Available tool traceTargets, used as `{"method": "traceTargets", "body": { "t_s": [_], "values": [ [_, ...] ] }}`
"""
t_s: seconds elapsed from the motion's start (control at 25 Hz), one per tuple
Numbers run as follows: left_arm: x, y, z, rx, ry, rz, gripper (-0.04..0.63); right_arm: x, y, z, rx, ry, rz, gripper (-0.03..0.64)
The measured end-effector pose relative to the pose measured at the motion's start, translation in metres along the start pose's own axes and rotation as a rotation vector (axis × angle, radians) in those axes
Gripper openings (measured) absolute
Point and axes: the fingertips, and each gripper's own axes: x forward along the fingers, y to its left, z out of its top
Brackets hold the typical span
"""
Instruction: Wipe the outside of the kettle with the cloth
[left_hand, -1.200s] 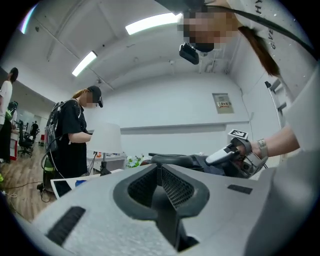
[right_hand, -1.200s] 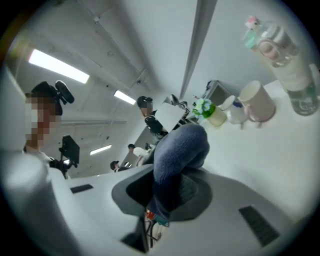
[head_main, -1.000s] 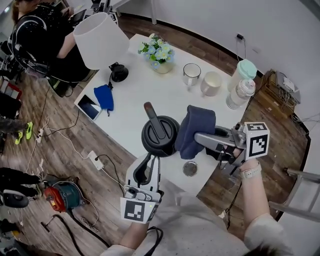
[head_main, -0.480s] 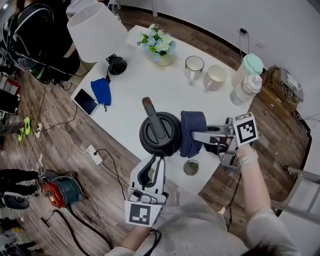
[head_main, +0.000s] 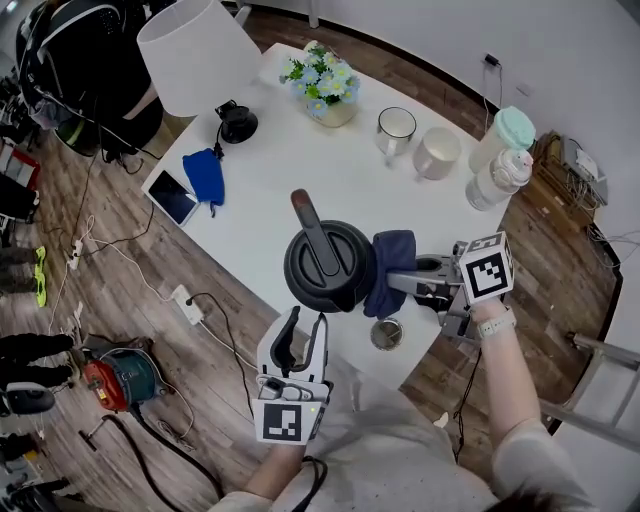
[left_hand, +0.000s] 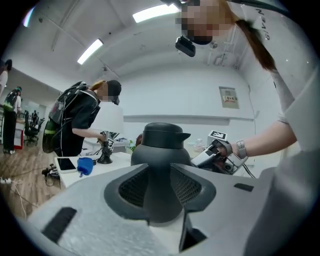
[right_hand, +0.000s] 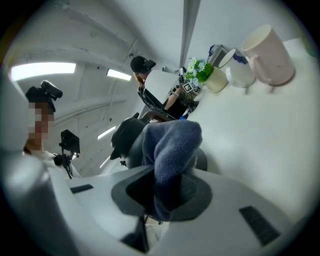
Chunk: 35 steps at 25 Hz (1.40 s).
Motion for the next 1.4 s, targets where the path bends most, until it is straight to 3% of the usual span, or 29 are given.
{"method": "traceTargets", "body": {
  "t_s": [0.08,0.2,0.52,1.0,1.4],
  "values": [
    [0.000,-0.002,0.002,0.029,-0.006,-0.008,0.108,0.003,0.002,-0.001,-0.010,0.011,0.004,0.055],
    [-0.004,0.001,0.002,0.032,-0.016,0.003,0.006,0.009,0.011,-0.004,-0.030,0.028,0.031,0.055],
    [-0.005,0.028,0.005,0.077,-0.020,-0.010,0.006,0.025,0.021,-0.020,-0.015,0.057,0.068,0.055],
    [-0.011,0.056,0.007,0.081,-0.049,0.049,0.006,0.049,0.031,-0.054,0.047,0.045,0.119,0.055],
    [-0.015,0.065,-0.005,0.060,-0.031,0.092,0.006,0.051,-0.004,-0.076,0.150,0.041,-0.012,0.055]
  ]
}}
